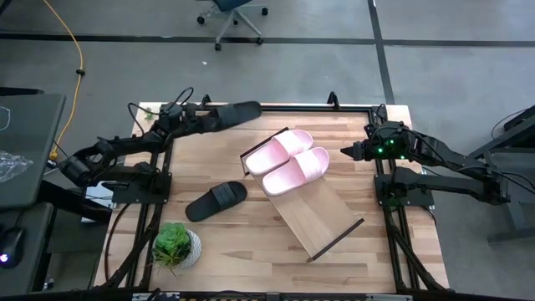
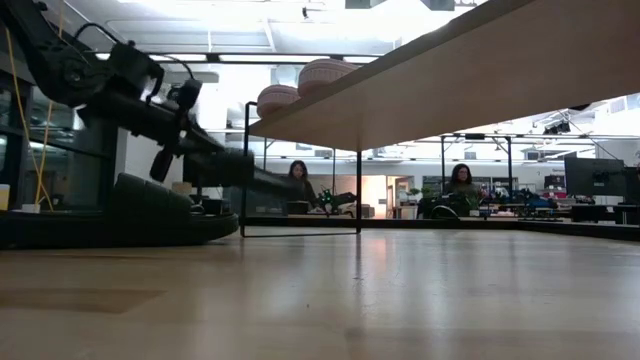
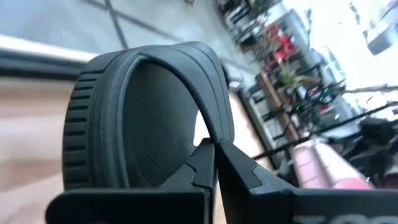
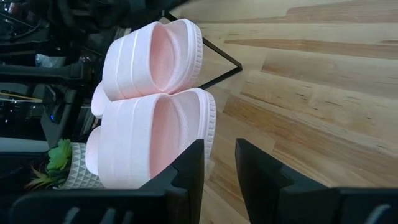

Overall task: Pick and place slides into the shelf
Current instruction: Put the top black slide on the shelf

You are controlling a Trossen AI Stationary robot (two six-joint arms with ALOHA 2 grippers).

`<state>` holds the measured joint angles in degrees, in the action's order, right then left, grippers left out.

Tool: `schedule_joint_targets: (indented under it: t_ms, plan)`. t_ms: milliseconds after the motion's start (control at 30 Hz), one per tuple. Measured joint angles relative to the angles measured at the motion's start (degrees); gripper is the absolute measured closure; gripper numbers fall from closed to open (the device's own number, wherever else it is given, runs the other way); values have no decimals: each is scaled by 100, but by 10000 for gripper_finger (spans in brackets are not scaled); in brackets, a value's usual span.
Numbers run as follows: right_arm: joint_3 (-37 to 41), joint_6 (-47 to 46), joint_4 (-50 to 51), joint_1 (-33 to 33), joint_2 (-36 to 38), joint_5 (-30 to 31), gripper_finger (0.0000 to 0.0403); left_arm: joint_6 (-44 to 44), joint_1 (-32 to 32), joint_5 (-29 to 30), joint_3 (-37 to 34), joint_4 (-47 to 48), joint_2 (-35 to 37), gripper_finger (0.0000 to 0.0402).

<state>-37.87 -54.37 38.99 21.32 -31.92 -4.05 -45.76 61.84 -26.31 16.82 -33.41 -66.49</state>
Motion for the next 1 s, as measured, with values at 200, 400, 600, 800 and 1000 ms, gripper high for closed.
schedule_joint_targets:
  t_ms: [200,400,600,800,1000]
  plan:
    - [1,45,27,0,1,63,320,-239,0,151,0,-7,603,401]
    - [0,46,28,0,2,63,320,-547,0,263,0,4,1368,401]
    - [1,89,24,0,0,62,320,-898,0,401,0,42,2160,401]
    - [2,223,-63,0,2,63,320,-1302,-20,396,19,87,2897,401]
    - [2,265,-248,1,2,63,320,-881,-552,691,663,1255,3326,401]
